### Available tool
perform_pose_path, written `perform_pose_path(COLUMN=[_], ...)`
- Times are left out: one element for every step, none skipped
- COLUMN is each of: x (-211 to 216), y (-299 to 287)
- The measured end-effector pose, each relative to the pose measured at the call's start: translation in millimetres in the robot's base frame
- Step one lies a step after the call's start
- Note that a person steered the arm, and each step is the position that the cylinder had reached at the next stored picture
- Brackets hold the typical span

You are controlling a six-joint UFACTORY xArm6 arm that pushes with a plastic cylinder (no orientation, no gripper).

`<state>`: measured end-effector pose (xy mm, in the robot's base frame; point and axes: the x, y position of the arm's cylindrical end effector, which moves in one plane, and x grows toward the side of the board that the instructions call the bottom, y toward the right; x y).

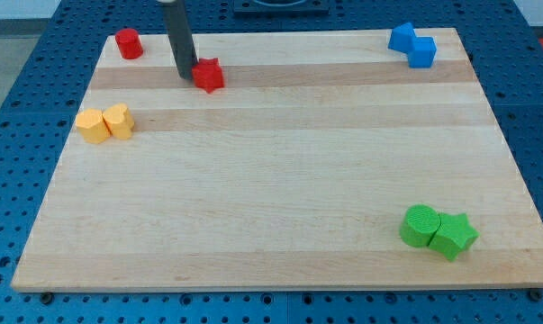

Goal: Move the red star towards the center right

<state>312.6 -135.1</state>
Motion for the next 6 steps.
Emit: perform_pose_path(x=[67,93,64,-9,-25,-27], y=[46,79,49,7,-26,-49])
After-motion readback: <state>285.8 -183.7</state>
